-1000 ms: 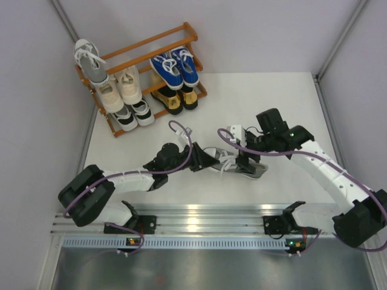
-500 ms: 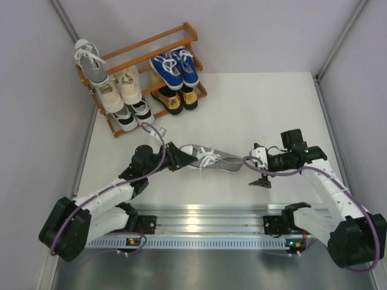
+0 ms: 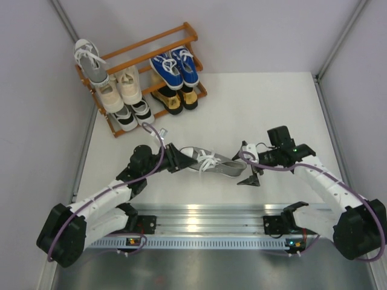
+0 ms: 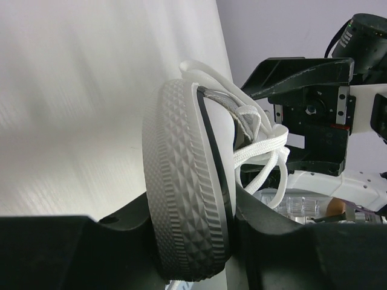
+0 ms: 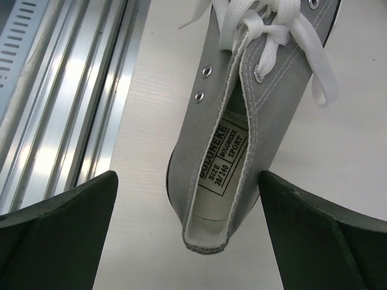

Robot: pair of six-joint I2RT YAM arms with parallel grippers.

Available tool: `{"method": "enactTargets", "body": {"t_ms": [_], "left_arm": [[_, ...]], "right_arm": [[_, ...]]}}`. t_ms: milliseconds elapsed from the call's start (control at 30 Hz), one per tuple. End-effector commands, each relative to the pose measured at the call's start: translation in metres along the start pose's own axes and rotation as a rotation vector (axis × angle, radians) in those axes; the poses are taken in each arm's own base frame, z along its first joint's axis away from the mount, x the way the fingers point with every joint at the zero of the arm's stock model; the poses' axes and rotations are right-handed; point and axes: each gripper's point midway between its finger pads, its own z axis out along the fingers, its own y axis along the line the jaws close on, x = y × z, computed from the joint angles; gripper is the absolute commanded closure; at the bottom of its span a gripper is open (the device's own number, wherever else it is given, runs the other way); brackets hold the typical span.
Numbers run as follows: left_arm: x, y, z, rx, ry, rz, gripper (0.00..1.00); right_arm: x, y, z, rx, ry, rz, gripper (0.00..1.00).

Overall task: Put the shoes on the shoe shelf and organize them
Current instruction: Pick up the shoe at the center of the board.

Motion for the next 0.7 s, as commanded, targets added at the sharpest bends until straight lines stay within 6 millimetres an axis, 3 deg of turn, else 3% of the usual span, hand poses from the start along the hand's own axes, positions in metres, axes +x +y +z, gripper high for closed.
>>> {"method": "enactTargets", "body": {"t_ms": [0, 67, 267, 667], "left_arm": [[-0.033, -0.065, -0.004, 0.187, -0.085, 0.077, 1.0], [-0.037, -0.073, -0.006, 0.201, -0.105, 0.072, 1.0], [-0.048, -0.09, -0.014, 0.251, -0.161, 0.06, 1.0], [-0.051, -0.09, -0.009, 0.243, -0.159, 0.031, 1.0]], "right_arm": [[-0.023, -0.02, 0.007, 0.037, -0.021, -0.021, 0.01], [-0.018, -0.04, 0.004, 0.13, 0.038, 0.024, 0.01], [-0.021, -0.062, -0.002, 0.238, 0.082, 0.09, 0.01], [-0.036, -0.057, 0.009, 0.176, 0.068, 0.06, 0.01]]}}
